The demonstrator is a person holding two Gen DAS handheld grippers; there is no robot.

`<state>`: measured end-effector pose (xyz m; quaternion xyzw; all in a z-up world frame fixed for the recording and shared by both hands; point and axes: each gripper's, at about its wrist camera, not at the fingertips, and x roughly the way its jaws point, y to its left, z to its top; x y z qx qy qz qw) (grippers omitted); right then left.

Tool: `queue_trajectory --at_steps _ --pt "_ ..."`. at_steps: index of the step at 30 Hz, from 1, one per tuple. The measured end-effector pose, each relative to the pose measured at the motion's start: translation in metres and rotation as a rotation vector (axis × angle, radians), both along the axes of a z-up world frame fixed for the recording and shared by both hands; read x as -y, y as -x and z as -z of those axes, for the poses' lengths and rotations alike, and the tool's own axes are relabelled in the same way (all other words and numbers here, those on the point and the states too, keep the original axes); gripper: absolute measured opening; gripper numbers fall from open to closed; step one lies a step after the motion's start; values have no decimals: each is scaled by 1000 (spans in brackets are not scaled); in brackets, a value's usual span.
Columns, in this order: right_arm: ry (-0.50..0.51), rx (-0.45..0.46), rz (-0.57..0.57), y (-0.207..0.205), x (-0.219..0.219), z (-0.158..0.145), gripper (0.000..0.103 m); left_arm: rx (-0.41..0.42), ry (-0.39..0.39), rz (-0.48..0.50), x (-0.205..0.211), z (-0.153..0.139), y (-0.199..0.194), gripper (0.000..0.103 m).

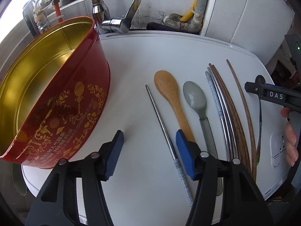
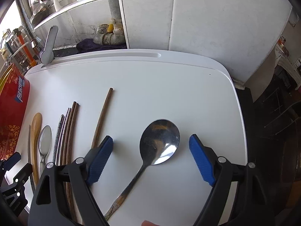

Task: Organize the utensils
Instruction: 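Grasp the silver chopstick with the left tool while the right tool grasps the green-handled metal spoon, then carry the chopstick with the left tool while the right tool carries the spoon over the red tin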

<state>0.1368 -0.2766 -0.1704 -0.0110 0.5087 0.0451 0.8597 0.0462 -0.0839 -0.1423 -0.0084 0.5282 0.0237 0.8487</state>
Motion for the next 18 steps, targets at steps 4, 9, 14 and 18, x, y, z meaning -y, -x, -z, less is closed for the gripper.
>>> queue_trajectory --at_steps 4,9,14,18 --pt "-7 3 -56 -3 -7 -6 38 2 23 -32 0 0 3 5" --pt "-10 12 -57 -3 -8 -5 38 6 41 -68 -3 0 4 5" --pt "-28 2 -25 -2 0 -8 37 46 45 -79 -8 -12 8 5" --pt "-37 45 -1 8 8 -28 37 89 68 -86 -16 -24 11 5"
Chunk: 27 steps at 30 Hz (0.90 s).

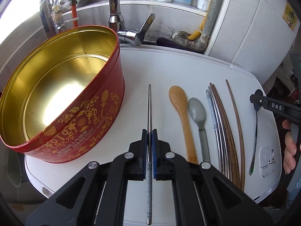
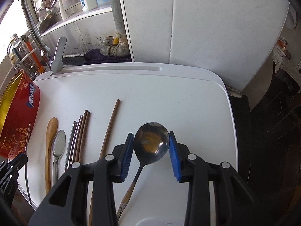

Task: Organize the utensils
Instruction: 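Carry the chopstick with the left tool while the right tool carries the spoon over the red tin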

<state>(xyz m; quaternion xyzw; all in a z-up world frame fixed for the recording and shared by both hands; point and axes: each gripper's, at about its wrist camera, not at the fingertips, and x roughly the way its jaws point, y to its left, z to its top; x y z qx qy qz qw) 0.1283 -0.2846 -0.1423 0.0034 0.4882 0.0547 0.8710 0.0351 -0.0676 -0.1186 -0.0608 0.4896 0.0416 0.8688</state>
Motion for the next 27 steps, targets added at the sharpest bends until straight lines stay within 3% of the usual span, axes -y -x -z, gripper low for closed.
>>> queue_trajectory --at_steps 27 --pt "-80 268 38 86 0 -97 37 161 54 12 -34 -44 21 5"
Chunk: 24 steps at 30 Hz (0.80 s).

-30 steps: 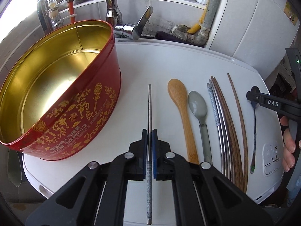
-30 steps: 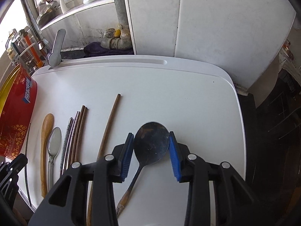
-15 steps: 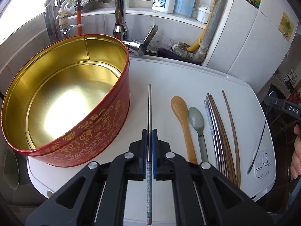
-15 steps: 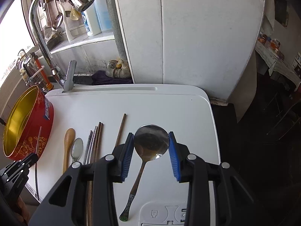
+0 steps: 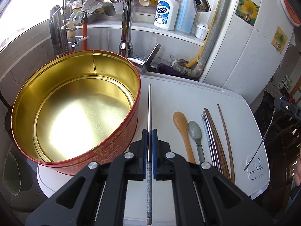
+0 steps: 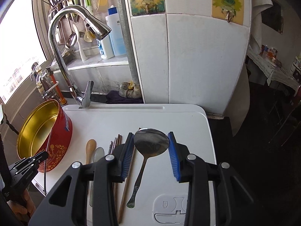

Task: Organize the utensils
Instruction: 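Carry the chopstick with the left tool while the right tool carries the spoon over the red tin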

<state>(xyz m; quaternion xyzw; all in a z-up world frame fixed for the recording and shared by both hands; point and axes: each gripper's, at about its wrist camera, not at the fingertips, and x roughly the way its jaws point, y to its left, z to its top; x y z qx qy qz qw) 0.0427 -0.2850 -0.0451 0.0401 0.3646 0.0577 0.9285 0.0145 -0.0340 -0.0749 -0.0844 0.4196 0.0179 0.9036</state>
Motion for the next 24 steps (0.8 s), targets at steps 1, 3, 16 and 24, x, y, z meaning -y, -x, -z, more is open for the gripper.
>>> queue_trajectory --at_steps 1,3,16,24 --pt "-2 7 -1 3 -1 -3 37 9 4 4 -1 -4 0 5" --pt "-4 18 -13 6 -6 -10 37 28 18 7 -5 -15 2 5" --pt "-120 113 -329 -15 -155 -84 37 210 -2 -142 -116 -111 22 5" --pt "-47 116 -412 -53 -263 -89 37 165 128 -228 -201 -88 -24 5"
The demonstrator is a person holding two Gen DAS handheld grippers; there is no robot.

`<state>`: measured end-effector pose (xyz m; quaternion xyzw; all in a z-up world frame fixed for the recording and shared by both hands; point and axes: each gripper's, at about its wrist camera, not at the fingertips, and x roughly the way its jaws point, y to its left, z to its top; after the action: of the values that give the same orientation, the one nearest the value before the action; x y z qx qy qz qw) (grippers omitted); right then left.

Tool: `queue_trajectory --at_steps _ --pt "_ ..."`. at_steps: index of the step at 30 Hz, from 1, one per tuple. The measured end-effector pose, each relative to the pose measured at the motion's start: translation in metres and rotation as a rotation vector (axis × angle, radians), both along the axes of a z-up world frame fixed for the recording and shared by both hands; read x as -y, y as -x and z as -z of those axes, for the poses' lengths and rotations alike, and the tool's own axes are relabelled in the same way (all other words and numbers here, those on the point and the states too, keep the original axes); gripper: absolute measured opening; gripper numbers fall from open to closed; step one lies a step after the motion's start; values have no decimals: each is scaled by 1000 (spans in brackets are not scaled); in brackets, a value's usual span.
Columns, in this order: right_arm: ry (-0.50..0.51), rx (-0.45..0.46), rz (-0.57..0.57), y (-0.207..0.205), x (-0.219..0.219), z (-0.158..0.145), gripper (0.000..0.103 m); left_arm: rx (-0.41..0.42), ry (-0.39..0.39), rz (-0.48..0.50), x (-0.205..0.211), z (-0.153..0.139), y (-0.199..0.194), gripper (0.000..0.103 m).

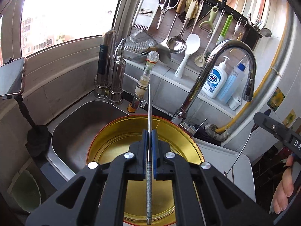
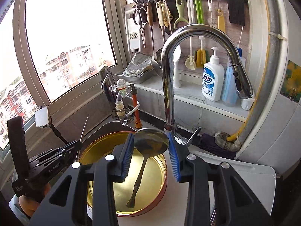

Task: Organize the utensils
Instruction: 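Carry the chopstick with the left tool while the right tool carries the spoon over the red tin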

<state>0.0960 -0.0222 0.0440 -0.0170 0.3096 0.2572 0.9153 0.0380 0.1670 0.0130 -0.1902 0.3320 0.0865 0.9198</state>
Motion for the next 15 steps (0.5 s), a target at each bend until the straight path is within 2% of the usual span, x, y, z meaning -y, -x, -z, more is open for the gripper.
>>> queue_trajectory --at_steps 6,15 --pt "69 -134 -45 -34 -46 48 37 -99 11 10 -18 39 -18 5" --pt "117 -327 -141 -75 -79 113 37 -257 4 23 -28 79 -26 5"
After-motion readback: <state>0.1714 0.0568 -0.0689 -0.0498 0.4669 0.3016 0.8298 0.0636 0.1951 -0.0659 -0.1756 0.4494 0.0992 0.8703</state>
